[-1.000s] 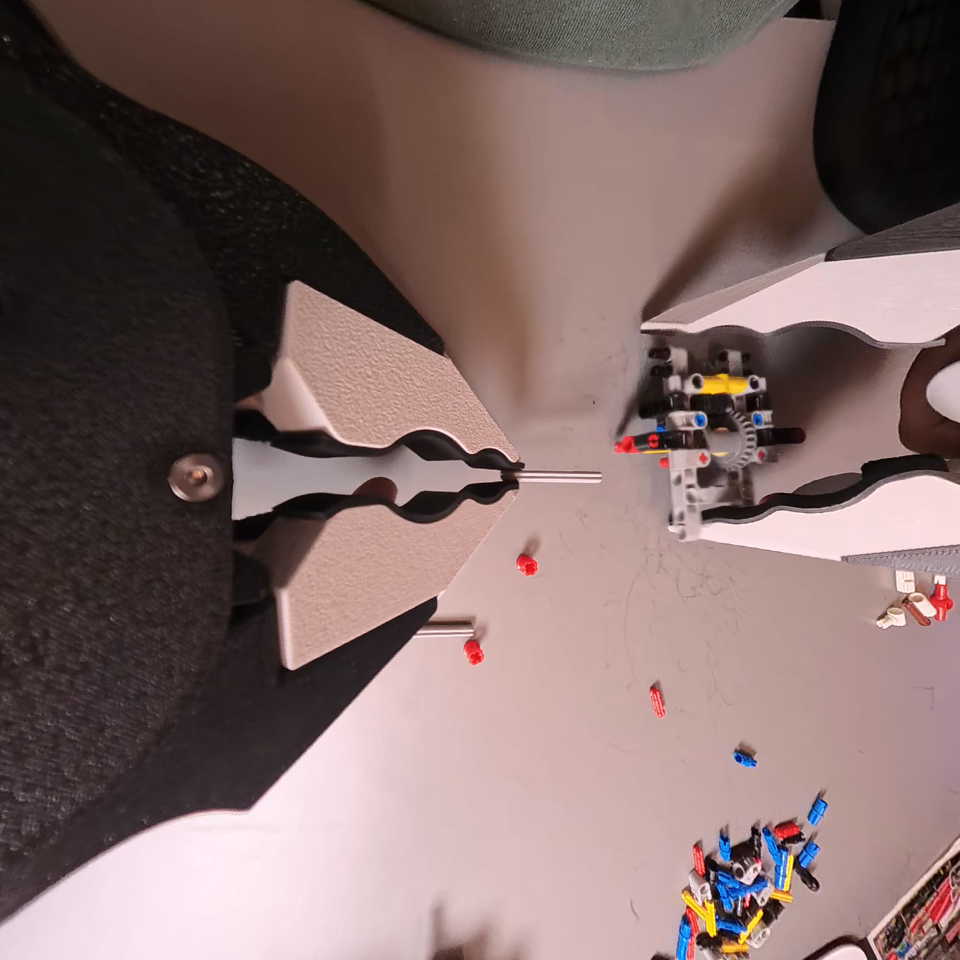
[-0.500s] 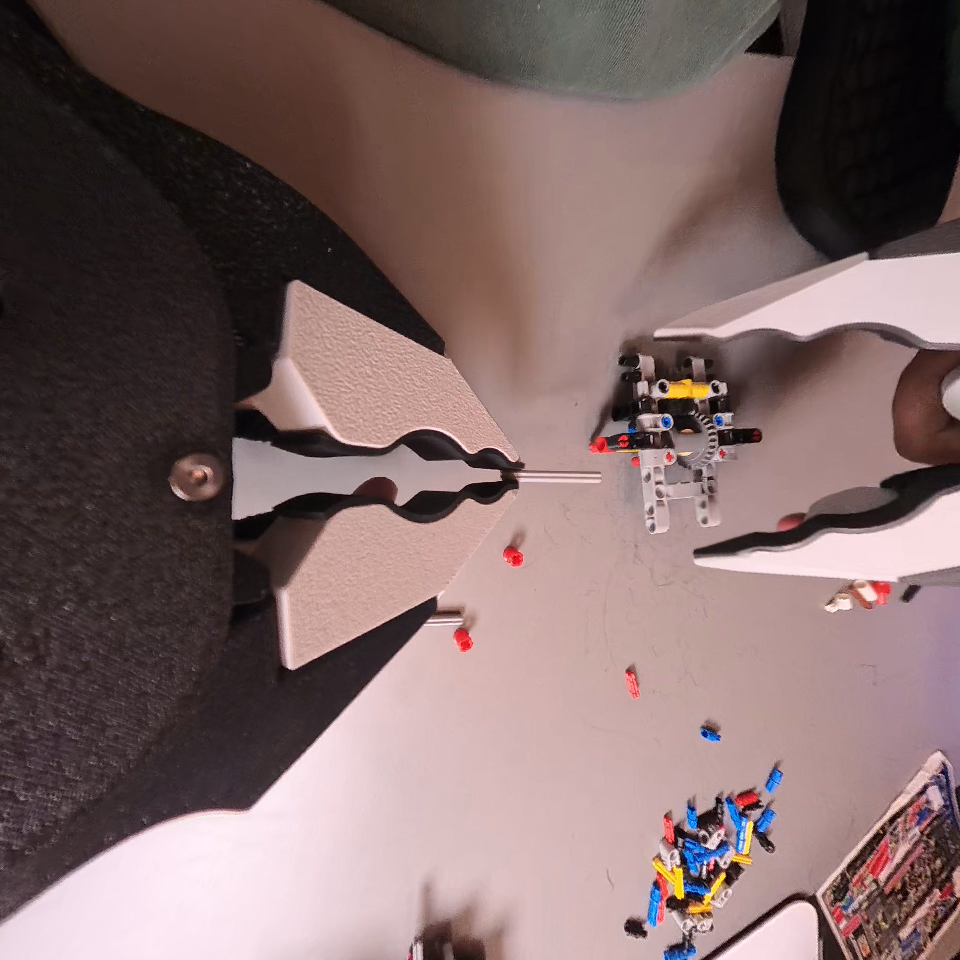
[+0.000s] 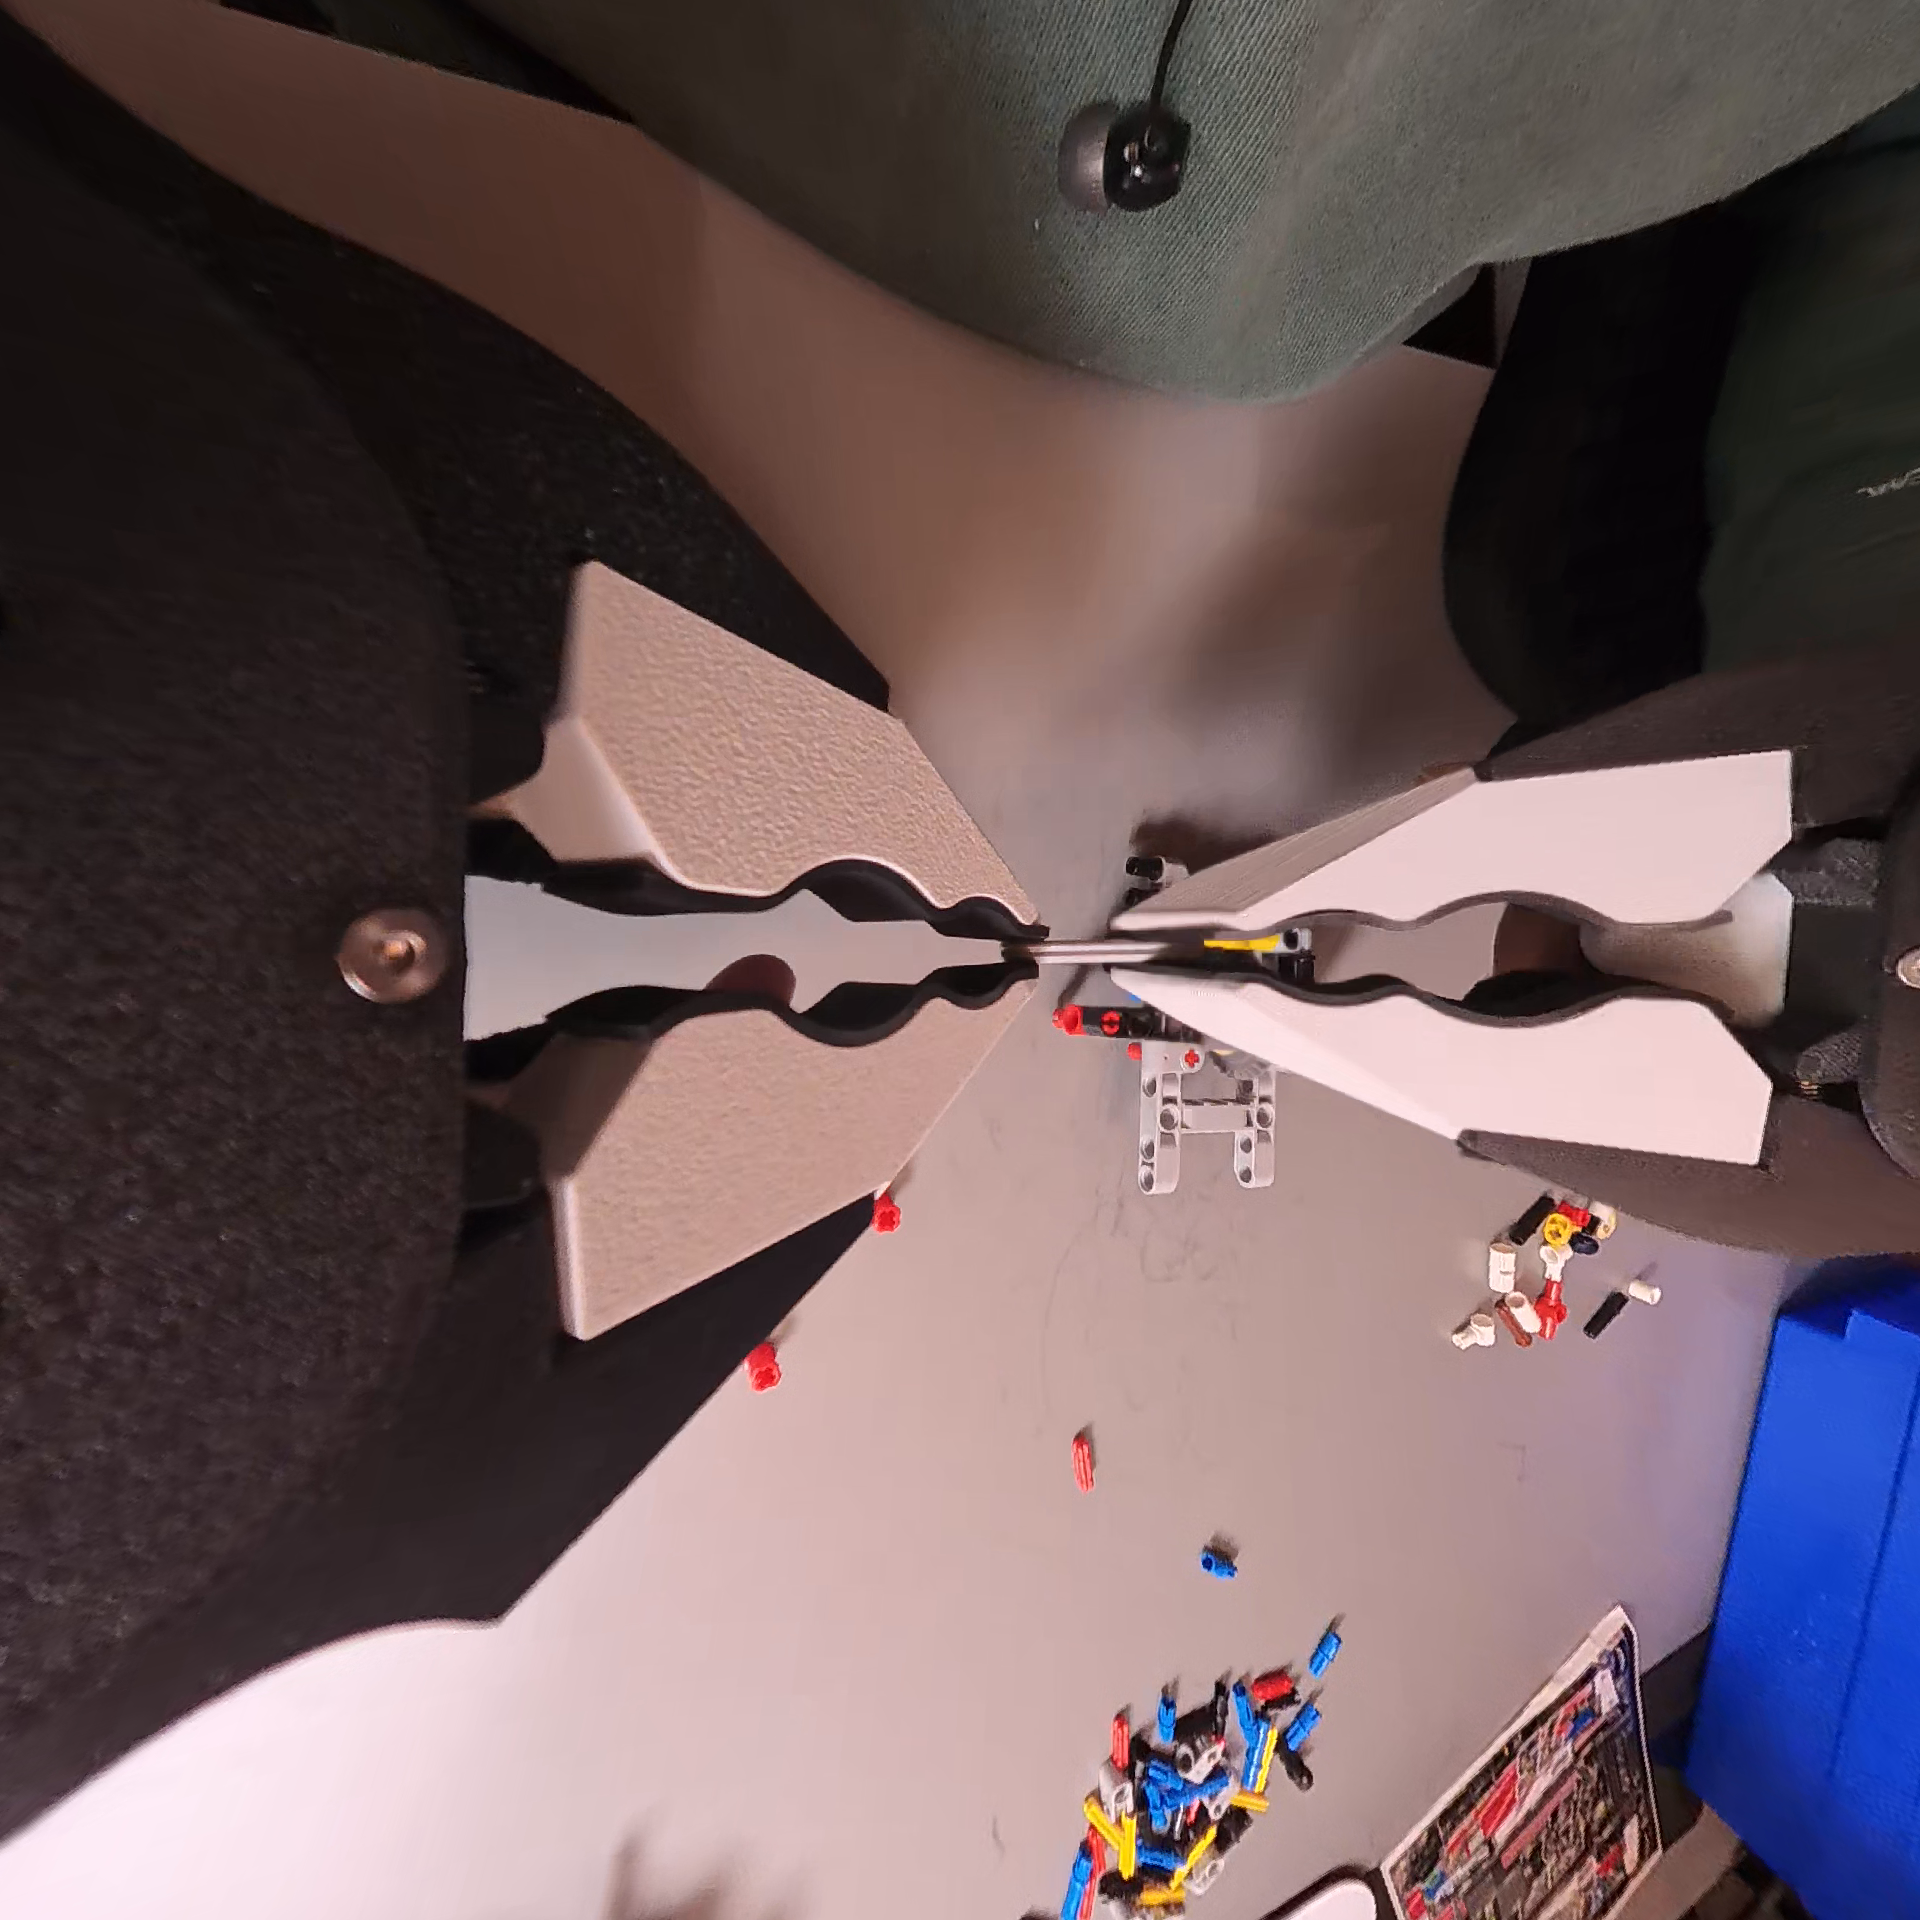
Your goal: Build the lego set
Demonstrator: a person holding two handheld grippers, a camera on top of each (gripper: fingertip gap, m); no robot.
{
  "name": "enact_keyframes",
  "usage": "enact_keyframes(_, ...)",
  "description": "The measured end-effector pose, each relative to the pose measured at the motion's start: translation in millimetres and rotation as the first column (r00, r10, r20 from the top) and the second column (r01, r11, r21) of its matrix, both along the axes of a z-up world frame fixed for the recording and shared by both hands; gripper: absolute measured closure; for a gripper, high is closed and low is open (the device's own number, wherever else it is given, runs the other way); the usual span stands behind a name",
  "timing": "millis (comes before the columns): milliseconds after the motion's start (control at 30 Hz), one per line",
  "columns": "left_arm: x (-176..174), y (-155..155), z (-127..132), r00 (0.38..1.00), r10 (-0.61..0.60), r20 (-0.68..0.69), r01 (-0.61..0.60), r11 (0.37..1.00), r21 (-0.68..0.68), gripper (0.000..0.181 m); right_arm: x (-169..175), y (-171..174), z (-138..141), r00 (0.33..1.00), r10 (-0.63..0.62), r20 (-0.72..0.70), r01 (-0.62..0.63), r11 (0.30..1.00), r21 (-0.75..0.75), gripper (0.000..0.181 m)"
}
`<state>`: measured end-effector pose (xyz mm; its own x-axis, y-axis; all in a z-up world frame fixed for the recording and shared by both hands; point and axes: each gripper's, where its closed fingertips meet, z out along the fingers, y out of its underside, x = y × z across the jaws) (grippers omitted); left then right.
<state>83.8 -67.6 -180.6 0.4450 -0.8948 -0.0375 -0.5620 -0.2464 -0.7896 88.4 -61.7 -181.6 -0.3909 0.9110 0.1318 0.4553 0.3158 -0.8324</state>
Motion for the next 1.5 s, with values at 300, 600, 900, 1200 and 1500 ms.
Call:
enact_keyframes(300, -1, 5, 51, 0.958, -0.009, 0.285, -0.065, 0.966, 0.251, 0.180, 3, 5, 60, 0.945, -0.054, -0.321, -0.025, 0.971, -0.239, 0.164)
enact_keyframes(600, 7, -2, 73, 0.962, -0.095, 0.257, -0.047, 0.868, 0.495, 0.180, 2, -6, 77, 0.918, -0.048, -0.394, -0.107, 0.926, -0.362, 0.172)
enact_keyframes(900, 9, -4, 71, 0.969, -0.104, 0.225, -0.029, 0.853, 0.521, 0.180, 1, -10, 76, 0.919, -0.035, -0.392, -0.115, 0.929, -0.353, 0.178)
enact_keyframes(1200, -7, 2, 62, 0.971, -0.028, 0.237, -0.056, 0.939, 0.340, 0.136, 1, 1, 71, 0.922, -0.055, -0.383, -0.071, 0.949, -0.308, 0.179)
enact_keyframes(1500, -58, -6, -27, 0.967, 0.038, -0.253, -0.063, 0.994, -0.093, 0.076, 6, 30, 63, 0.927, -0.137, -0.350, 0.041, 0.962, -0.269, 0.179)
